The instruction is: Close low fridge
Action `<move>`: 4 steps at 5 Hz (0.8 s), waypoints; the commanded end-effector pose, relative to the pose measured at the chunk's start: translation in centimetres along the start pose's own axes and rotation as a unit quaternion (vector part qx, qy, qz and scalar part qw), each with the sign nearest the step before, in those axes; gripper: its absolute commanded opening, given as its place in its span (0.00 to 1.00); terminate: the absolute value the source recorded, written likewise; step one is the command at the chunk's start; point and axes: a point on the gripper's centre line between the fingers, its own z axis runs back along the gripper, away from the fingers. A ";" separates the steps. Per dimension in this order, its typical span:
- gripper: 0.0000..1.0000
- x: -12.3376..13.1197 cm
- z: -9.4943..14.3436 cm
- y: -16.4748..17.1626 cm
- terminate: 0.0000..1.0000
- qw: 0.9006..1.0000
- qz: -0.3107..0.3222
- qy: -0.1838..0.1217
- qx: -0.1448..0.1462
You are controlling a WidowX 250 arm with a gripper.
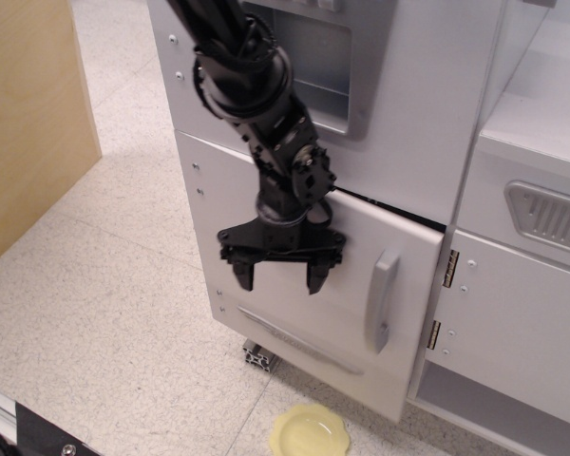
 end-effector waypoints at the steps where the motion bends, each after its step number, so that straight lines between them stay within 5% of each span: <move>1: 1.00 2.5 1.1 -1.1 0.00 1.000 0.012 -0.020 -0.019; 4: 1.00 0.8 4.0 0.7 0.00 0.999 -0.022 -0.021 -0.017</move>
